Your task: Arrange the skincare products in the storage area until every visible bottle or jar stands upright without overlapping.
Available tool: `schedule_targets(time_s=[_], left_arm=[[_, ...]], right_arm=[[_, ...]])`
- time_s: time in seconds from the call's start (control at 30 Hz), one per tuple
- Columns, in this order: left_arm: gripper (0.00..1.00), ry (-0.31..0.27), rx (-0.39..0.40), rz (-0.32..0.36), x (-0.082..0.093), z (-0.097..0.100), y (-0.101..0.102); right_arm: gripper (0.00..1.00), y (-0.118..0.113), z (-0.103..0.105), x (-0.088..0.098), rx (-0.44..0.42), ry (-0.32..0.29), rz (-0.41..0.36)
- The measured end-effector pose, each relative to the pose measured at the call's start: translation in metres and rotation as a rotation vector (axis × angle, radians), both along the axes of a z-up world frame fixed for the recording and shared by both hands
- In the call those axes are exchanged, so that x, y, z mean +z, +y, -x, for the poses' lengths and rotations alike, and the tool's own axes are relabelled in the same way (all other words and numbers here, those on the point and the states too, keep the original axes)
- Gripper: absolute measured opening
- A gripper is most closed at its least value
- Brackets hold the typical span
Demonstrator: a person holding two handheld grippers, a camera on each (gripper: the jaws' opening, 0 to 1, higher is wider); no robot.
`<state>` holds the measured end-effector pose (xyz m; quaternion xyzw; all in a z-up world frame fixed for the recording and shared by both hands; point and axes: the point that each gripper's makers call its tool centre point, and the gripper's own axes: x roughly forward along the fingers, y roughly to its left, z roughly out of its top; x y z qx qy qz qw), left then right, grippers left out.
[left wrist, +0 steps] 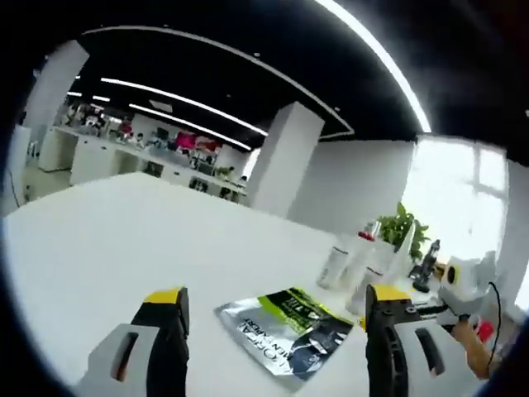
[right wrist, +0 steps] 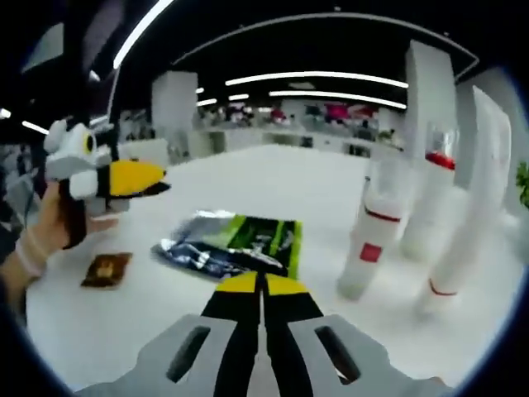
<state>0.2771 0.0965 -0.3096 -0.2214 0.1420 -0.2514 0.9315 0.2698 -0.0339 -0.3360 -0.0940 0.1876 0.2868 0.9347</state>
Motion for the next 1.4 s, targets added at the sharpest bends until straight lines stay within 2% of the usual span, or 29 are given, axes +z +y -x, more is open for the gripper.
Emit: schedule_targets(time_s=[0.1,0.17,0.23,0.33,0.4,0.47,0.6,0.67,0.73,1.03,1.13,1.17,1.2,1.3,1.4], left_arm=[[0.99,0.034,-0.027,0.05,-0.001,-0.001,-0.003],[1.0,0.069,-0.061,0.125,0.001,0.0,-0.008],[1.0,0.097,-0.083,0.164,0.0,0.001,-0.01],[0.99,0.132,-0.124,0.24,0.004,0.007,-0.018],[1.0,0.186,-0.17,0.317,0.008,0.009,-0.022],[1.0,0.218,-0.184,0.328,0.008,-0.002,-0.014],[1.0,0.244,-0.196,0.296,0.008,-0.006,-0.011],[1.0,0.259,-0.231,0.287,0.012,-0.005,-0.013],[1.0,0.267,-0.241,0.28,0.01,0.007,-0.025],[0.98,0.314,-0.262,0.247,0.01,-0.001,-0.026],[0.98,0.373,-0.301,0.337,0.017,-0.001,-0.028],[0.97,0.382,-0.335,0.387,0.022,0.001,-0.031],[0.95,0.369,-0.332,0.408,0.025,-0.002,-0.031],[0.87,0.374,-0.354,0.437,0.029,-0.003,-0.035],[0.8,0.37,-0.361,0.431,0.031,-0.006,-0.042]], right_arm=[[0.0,0.001,-0.008,-0.007,-0.011,0.004,0.019],[0.0,-0.001,-0.014,-0.008,-0.022,-0.001,0.024],[0.0,-0.003,-0.018,-0.007,-0.024,-0.024,0.027],[0.0,-0.007,-0.02,-0.01,-0.033,-0.015,0.028],[0.0,-0.009,-0.02,-0.015,-0.04,-0.008,0.049],[0.0,-0.009,-0.02,-0.016,-0.041,-0.009,0.048],[0.0,-0.009,-0.02,-0.019,-0.042,-0.003,0.056],[0.0,-0.008,-0.021,-0.02,-0.035,-0.02,0.074],[0.0,-0.007,-0.021,-0.019,-0.034,-0.024,0.079],[0.0,-0.009,-0.023,-0.019,-0.004,-0.031,0.073],[0.0,-0.008,-0.022,-0.019,0.015,-0.035,0.071],[0.0,-0.008,-0.022,-0.019,0.02,-0.037,0.072],[0.0,-0.007,-0.022,-0.019,0.032,-0.042,0.072],[0.0,-0.006,-0.023,-0.019,0.047,-0.047,0.068],[0.0,-0.007,-0.022,-0.018,0.057,-0.052,0.065]])
